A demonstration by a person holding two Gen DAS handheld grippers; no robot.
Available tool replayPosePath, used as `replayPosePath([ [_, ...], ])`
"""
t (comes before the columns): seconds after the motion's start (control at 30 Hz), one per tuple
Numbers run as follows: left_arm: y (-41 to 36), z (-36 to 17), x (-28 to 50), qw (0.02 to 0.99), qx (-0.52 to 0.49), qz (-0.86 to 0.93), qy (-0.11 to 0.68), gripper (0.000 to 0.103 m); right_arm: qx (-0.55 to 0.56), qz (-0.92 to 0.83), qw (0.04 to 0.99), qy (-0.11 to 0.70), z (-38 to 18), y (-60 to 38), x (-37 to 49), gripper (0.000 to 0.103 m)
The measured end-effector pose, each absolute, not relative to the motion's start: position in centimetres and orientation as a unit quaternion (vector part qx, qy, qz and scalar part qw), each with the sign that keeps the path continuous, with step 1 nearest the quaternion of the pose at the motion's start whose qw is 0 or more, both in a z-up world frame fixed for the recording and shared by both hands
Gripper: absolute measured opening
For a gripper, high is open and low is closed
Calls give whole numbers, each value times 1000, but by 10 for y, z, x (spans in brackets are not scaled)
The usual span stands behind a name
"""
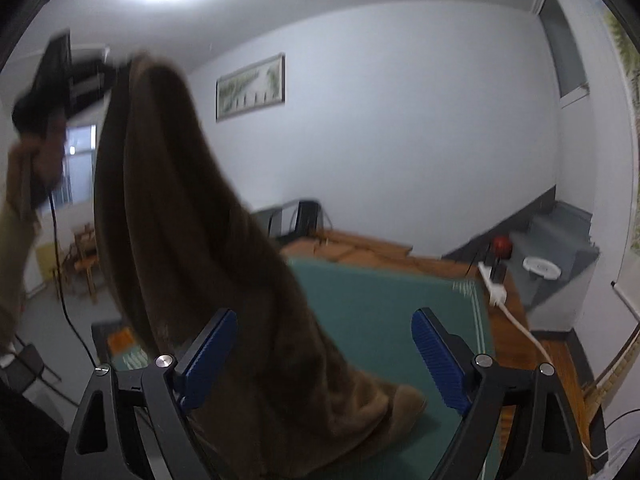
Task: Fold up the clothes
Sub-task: 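Raise the sweatshirt high with both grippers, letting it hang open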
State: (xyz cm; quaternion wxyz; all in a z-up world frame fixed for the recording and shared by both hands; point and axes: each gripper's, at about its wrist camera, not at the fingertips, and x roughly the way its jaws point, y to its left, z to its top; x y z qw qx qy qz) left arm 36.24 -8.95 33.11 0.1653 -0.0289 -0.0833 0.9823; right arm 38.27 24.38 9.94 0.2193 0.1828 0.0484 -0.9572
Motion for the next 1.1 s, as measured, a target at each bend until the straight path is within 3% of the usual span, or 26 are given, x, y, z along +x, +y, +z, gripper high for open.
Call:
replayPosePath([
  [0.13,-86,334,366,173,-28,982,-69,16,211,-957,191,60,82,236,367,91],
  [0.37,-75,326,376,199,-31,978,-54,16,161,-960,229,-7,140,228,351,91],
  [0.53,-72,322,382,213,-26,975,-51,16,173,-952,250,29,158,175,330,91],
  [0.7,-85,317,382,194,-25,979,-56,16,201,-960,155,119,147,158,303,91],
  [0.93,-106,303,357,148,-56,984,-82,16,112,-986,79,91,191,212,333,91],
  [1.1,-102,298,345,149,-70,984,-66,17,194,-959,203,-33,178,249,301,92],
])
